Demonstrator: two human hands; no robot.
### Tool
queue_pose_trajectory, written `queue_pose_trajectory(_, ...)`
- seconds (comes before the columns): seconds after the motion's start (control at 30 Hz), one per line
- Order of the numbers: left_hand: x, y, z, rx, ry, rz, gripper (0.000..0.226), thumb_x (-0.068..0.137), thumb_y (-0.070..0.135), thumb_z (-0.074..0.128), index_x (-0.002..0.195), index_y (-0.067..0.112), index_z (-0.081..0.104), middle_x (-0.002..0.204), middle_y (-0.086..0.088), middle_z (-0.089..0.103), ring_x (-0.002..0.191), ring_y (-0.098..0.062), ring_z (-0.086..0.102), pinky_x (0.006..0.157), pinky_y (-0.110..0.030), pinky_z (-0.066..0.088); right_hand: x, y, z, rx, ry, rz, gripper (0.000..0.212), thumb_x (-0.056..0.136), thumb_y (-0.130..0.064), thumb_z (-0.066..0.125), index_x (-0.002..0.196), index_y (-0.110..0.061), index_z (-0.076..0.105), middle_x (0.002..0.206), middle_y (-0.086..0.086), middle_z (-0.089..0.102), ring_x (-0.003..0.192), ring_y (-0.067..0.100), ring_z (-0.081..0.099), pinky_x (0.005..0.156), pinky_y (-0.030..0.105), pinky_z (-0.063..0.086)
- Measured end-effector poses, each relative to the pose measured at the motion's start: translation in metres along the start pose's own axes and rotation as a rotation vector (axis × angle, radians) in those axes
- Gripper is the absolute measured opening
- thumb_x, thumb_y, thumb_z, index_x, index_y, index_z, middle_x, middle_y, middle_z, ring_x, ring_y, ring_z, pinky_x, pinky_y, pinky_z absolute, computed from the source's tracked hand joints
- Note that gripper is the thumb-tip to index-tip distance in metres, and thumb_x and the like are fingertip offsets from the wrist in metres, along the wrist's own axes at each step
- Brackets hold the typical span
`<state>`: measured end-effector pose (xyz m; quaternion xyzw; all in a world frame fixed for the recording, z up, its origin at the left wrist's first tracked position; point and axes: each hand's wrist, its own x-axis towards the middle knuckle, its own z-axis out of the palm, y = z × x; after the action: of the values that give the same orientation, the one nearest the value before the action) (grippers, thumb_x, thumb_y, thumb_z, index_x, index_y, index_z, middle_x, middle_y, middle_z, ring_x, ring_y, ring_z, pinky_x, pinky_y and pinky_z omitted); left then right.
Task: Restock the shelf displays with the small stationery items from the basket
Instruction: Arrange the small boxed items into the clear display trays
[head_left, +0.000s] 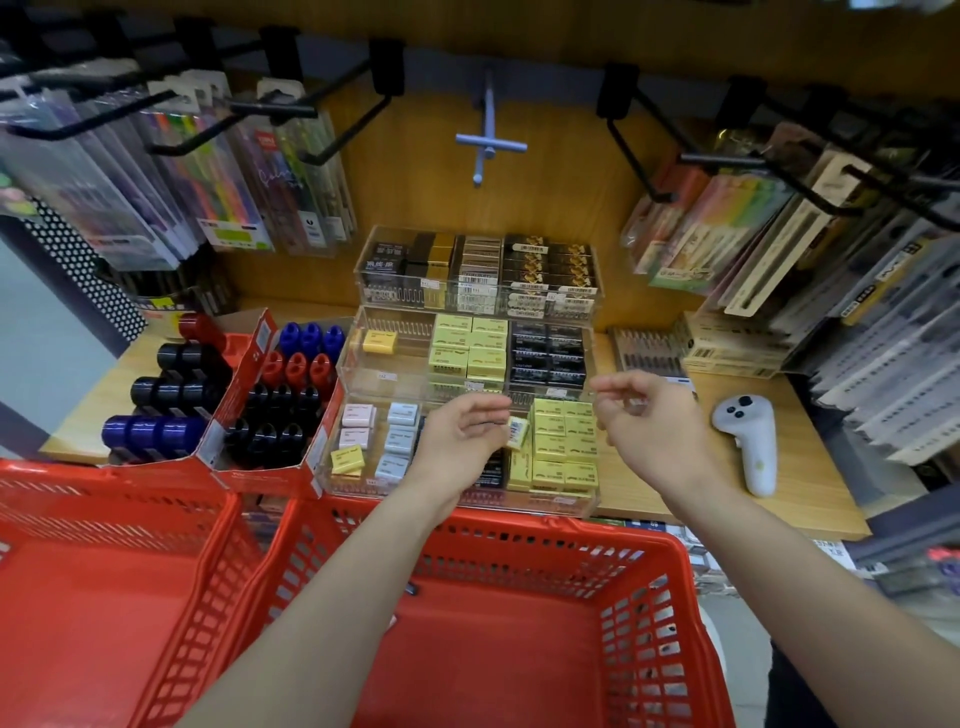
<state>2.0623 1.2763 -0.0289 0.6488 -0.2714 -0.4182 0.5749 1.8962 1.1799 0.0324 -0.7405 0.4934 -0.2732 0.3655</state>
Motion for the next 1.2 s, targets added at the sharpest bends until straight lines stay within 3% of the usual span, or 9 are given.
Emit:
queue_pose_trajectory(0.17,-0.004,-0.010,-0.003,0.034,-0.003,-0.077,0.025,0.089,0.010,0.071,0.102,0.030,0.069,0.110,0.004,0.068,0.104,-0.009,0.063,0.087,-0.021,0.049,-0.013,-0.008,0.017,-0.186,-0.161,-0.036,0.017,0.090,-0.015,0.065,0.104,-0.022,0.071,0.095,-0.009,0.070,0.076,0.009,0.070,0.078,0.026,0.056)
queue_pose_trajectory(0.3,-0.003,-0.009,-0.001,0.091,0.032,-0.083,0.023,0.090,0.016,0.071,0.106,0.032,0.068,0.111,0.008,0.066,0.100,-0.010,0.064,0.093,-0.029,0.050,-0.016,-0.009,0.023,-0.109,-0.119,-0.008,0.014,0.090,-0.016,0.065,0.096,-0.026,0.071,0.086,-0.011,0.070,0.069,0.010,0.069,0.061,0.017,0.052)
queue_pose_trajectory(0.47,0.003,0.000,-0.014,0.404,0.069,0.013,0.037,0.094,0.007,0.062,0.125,0.028,0.062,0.093,0.010,0.061,0.062,-0.001,0.054,0.050,-0.009,0.045,-0.017,-0.003,0.016,-0.096,-0.099,-0.038,0.018,0.090,-0.012,0.064,0.090,-0.029,0.071,0.081,-0.017,0.068,0.062,0.009,0.067,0.046,0.008,0.044)
queue_pose_trajectory(0.53,0.004,0.003,-0.016,0.636,-0.032,0.110,0.051,0.088,0.002,0.066,0.133,0.025,0.058,0.115,0.007,0.059,0.082,-0.004,0.055,0.067,-0.007,0.046,-0.016,-0.001,0.012,-0.095,-0.075,-0.054,0.023,0.090,-0.012,0.063,0.085,-0.034,0.068,0.083,-0.021,0.067,0.062,0.006,0.066,0.049,0.008,0.046)
queue_pose_trajectory(0.63,0.007,0.002,-0.012,0.895,-0.085,0.263,0.060,0.085,-0.002,0.068,0.137,0.024,0.055,0.139,0.005,0.051,0.121,-0.019,0.049,0.105,-0.032,0.043,-0.014,0.003,0.009,-0.083,-0.039,-0.069,0.029,0.090,-0.013,0.063,0.079,-0.039,0.065,0.081,-0.025,0.066,0.061,0.002,0.066,0.053,0.010,0.048)
queue_pose_trajectory(0.8,0.013,-0.005,-0.003,1.062,-0.139,0.282,0.060,0.089,0.005,0.069,0.144,0.018,0.049,0.133,-0.002,0.051,0.126,-0.023,0.045,0.108,-0.032,0.035,-0.012,0.013,0.009,-0.073,-0.023,-0.052,0.026,0.091,-0.014,0.064,0.079,-0.038,0.066,0.085,-0.021,0.068,0.063,-0.003,0.064,0.049,0.007,0.041)
queue_pose_trajectory(0.93,0.009,-0.002,-0.010,0.860,-0.033,0.182,0.042,0.088,0.004,0.070,0.127,0.014,0.062,0.118,-0.002,0.053,0.105,-0.017,0.059,0.098,-0.027,0.050,-0.010,0.024,0.008,-0.106,-0.060,0.016,0.015,0.089,-0.017,0.068,0.090,-0.032,0.068,0.094,-0.014,0.069,0.065,-0.001,0.062,0.048,0.005,0.039)
queue_pose_trajectory(1.03,0.001,0.005,-0.015,0.374,0.030,0.059,0.034,0.083,0.003,0.076,0.109,0.023,0.066,0.094,0.011,0.066,0.080,0.006,0.064,0.065,-0.004,0.049,-0.015,0.032,0.008,-0.173,-0.127,0.040,0.025,0.085,-0.033,0.075,0.108,-0.032,0.065,0.107,-0.009,0.061,0.075,-0.002,0.062,0.051,0.006,0.039)
queue_pose_trajectory(1.2,-0.005,0.011,-0.010,0.167,-0.071,0.031,0.040,0.080,0.006,0.079,0.108,0.032,0.070,0.104,0.015,0.070,0.096,0.009,0.063,0.074,-0.011,0.048,-0.026,0.041,0.014,-0.158,-0.135,0.021,0.042,0.079,-0.038,0.079,0.116,-0.034,0.061,0.112,-0.004,0.055,0.083,0.001,0.062,0.061,0.008,0.041)
